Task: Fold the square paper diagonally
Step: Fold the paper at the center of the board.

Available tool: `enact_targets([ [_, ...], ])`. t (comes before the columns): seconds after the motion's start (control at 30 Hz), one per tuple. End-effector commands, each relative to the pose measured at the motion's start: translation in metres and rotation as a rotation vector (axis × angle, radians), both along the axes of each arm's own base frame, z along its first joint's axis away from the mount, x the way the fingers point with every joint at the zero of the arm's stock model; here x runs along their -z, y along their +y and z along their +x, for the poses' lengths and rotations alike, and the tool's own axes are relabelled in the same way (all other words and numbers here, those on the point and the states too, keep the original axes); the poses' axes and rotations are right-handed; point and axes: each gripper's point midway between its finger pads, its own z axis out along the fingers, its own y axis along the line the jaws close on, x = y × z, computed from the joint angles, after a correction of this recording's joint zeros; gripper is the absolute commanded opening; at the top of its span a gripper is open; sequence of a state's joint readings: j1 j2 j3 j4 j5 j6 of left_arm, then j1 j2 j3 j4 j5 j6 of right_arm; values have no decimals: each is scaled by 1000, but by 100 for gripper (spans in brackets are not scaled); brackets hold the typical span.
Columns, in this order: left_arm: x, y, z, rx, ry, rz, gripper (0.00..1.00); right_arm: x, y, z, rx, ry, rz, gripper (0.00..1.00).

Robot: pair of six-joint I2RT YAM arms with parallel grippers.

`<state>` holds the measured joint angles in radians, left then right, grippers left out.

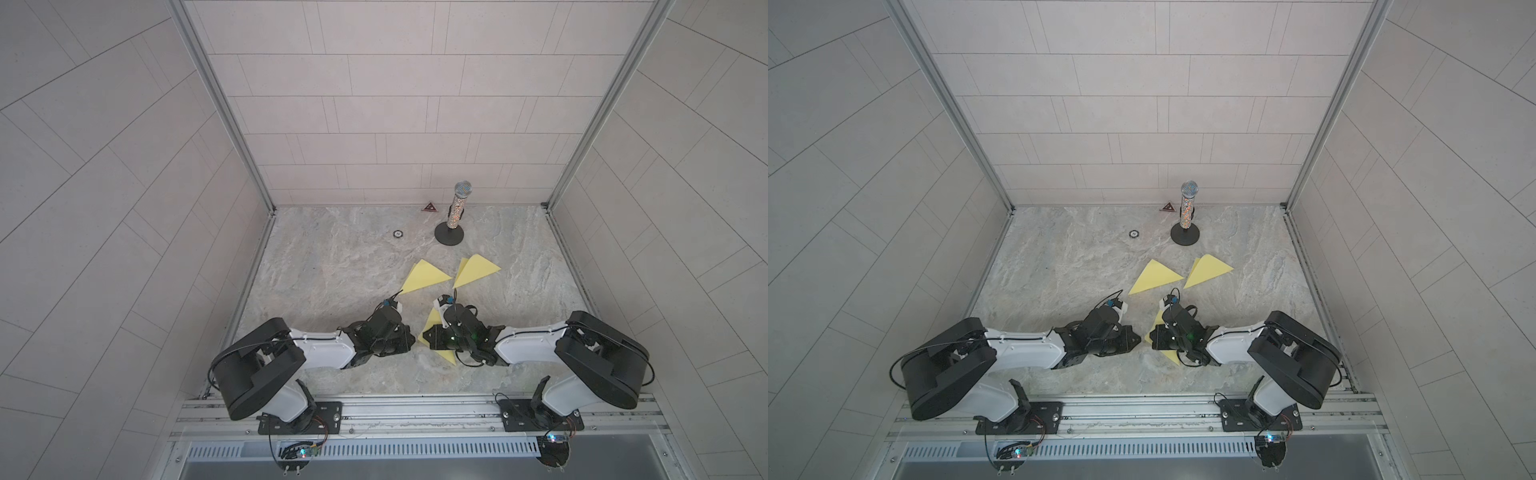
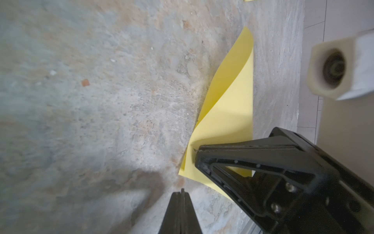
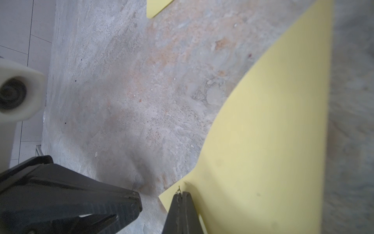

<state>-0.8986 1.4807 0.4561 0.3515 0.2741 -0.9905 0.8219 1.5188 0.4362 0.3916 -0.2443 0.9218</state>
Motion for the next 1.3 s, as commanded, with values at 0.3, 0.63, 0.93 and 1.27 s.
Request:
enact_targets([
  [0.3,-8,-27,21,-9,-12,-53,0,56,-47,-39,14,163,-204,0],
  [0.63,10,-24,22,-26,12,-16,0,56,-46,-39,12,167,-194,0],
  [0.93,26,-19,22,-44,36,30,0,54,-46,-40,12,168,-191,0],
  [1.27,55,11,4,-63,84,127,0,36,-33,-25,30,134,-156,0],
])
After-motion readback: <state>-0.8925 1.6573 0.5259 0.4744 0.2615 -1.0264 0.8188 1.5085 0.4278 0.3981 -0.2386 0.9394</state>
